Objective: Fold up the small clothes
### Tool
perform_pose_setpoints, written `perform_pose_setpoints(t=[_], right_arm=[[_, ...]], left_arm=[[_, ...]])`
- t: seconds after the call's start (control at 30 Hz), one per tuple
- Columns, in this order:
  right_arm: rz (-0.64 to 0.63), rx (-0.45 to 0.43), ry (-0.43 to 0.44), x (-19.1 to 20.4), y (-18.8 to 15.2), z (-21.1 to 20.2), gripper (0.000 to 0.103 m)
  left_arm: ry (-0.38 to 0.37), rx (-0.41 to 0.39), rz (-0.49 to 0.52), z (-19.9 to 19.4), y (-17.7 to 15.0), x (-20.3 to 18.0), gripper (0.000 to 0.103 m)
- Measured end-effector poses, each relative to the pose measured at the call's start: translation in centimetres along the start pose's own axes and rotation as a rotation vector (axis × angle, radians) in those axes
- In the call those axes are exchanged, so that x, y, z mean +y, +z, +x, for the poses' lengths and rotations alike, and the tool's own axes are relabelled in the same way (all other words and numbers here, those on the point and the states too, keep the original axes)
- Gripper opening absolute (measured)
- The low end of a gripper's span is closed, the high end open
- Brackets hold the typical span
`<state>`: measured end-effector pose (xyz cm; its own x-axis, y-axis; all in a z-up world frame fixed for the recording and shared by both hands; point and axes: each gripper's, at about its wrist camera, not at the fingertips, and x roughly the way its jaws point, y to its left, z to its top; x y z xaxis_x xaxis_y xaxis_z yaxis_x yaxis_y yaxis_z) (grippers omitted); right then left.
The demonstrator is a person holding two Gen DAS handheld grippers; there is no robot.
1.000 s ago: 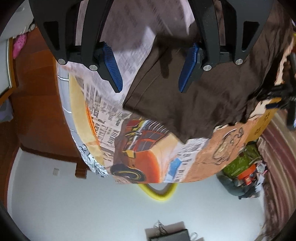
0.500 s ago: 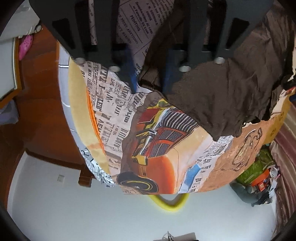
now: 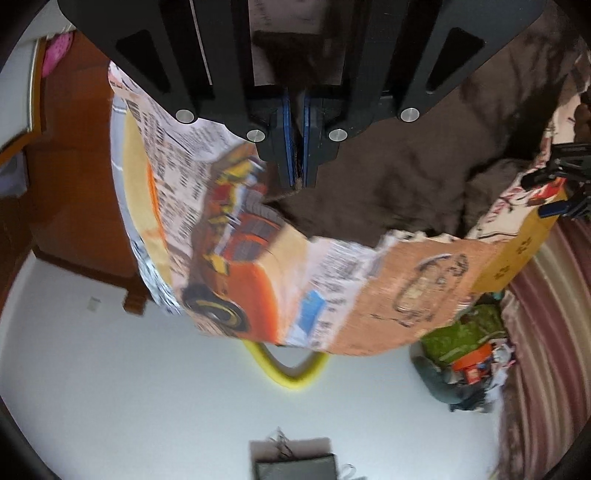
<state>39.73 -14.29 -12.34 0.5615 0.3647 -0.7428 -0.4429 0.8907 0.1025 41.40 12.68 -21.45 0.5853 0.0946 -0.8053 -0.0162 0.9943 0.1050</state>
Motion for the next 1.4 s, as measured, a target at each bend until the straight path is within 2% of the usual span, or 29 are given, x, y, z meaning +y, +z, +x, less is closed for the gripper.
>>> perform_pose_setpoints(t=[0.17,0.3,0.5,0.57,0.6,0.67,0.7,0.87,0.97,1.13,1.3,1.4], right_arm=[[-0.03,-0.023,0.046,3.3,1.3,-0.1,0.004],[-0.02,-0.006,0.09,5.8,1.5,1.3,0.004],[-0.015,0.094,0.12,8.8,0.9,5.0,0.005],[-0.023,0.106,0.135,9.5,0.6,5.0,0.007],[-0.026,0.11,0.154,9.6,0.6,4.7,0.009],[-0.022,0.11,0.192,9.4,0.6,3.8,0.022],[-0.023,0.098,0.2,9.3,0.5,3.2,0.024],[-0.035,0.025,0.163,7.2,0.8,-0.1,0.028],[-0.039,0.012,0.092,5.7,0.3,-0.6,0.034],[-0.021,0.09,0.066,4.3,-2.6,1.6,0.034],[0.015,0.126,0.133,5.0,-5.8,2.6,0.034],[-0.038,0.136,0.169,7.0,-6.6,3.2,0.034]], left_arm=[[-0.008,-0.014,-0.006,-1.2,-0.9,0.8,0.083],[-0.002,-0.011,-0.01,-1.5,-1.7,1.5,0.084],[0.014,0.026,-0.02,-1.1,-3.4,2.4,0.083],[0.011,0.028,-0.022,-1.1,-3.6,2.7,0.083],[0.012,0.027,-0.023,-1.1,-3.6,2.7,0.083],[0.019,0.024,-0.027,-1.2,-3.4,2.8,0.083],[0.019,0.022,-0.031,-1.2,-3.3,2.8,0.083],[0.014,0.004,-0.049,-1.3,-2.2,2.5,0.084],[0.029,0.002,-0.04,-0.7,-1.8,2.1,0.084],[0.056,0.057,-0.1,1.4,-1.8,3.0,0.084],[0.055,0.149,-0.152,3.9,-3.1,3.9,0.084],[0.046,0.157,-0.127,4.3,-3.7,3.3,0.084]])
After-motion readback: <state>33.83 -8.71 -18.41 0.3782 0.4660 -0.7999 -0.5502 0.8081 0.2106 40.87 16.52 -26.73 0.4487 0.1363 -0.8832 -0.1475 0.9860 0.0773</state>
